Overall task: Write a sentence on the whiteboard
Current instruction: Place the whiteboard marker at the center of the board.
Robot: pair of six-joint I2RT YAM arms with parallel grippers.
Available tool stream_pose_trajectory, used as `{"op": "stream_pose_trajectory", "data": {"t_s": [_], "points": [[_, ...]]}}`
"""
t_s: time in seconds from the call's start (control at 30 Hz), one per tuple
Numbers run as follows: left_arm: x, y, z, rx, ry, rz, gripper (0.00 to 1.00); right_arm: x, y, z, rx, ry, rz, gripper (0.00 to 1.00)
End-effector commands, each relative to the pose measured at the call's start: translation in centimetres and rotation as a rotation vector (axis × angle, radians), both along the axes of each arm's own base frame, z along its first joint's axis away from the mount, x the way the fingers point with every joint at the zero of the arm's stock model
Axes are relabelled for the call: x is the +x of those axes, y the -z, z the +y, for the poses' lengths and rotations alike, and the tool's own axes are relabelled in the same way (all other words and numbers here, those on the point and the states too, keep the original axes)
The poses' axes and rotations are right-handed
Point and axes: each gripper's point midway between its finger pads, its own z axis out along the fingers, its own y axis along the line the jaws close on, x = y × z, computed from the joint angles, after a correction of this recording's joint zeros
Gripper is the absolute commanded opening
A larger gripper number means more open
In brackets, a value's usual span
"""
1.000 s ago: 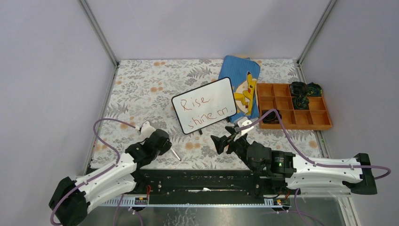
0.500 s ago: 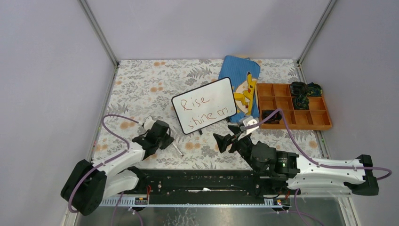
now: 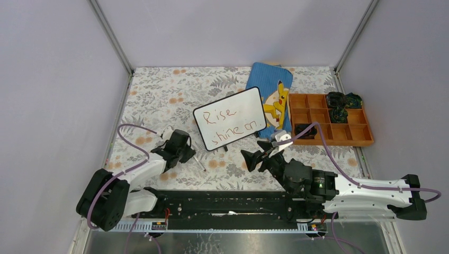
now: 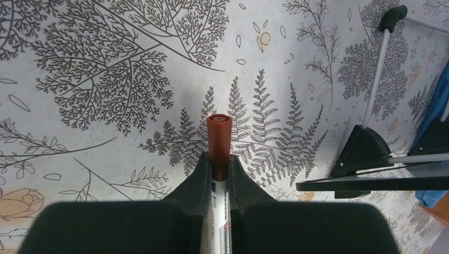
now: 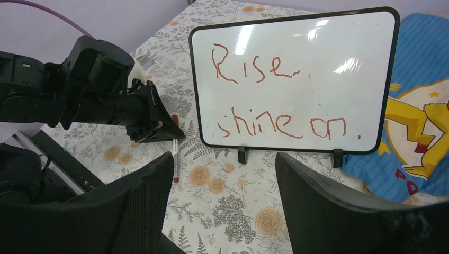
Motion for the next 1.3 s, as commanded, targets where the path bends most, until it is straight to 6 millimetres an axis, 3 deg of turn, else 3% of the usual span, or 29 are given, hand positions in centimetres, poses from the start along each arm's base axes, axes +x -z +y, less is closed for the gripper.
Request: {"op": "stream_pose_trajectory", "data": {"t_s": [0.0, 0.27, 1.27], "points": [[1.23, -0.6, -0.29, 0.009, 0.032, -0.035, 0.12, 0.23, -0.51, -0.53, 0.032, 0.031, 0.012, 0.76], [1.1, -0.11, -0.27, 0.011, 0.036, -0.02, 0.25, 0.21, -0.66, -0.48, 0.037, 0.029, 0.014, 0.76], [0.82, -0.06, -0.06, 0.009, 0.03, -0.023, 0.33, 0.29, -0.12, -0.95, 0.048, 0.05, 0.032, 0.75]]}}
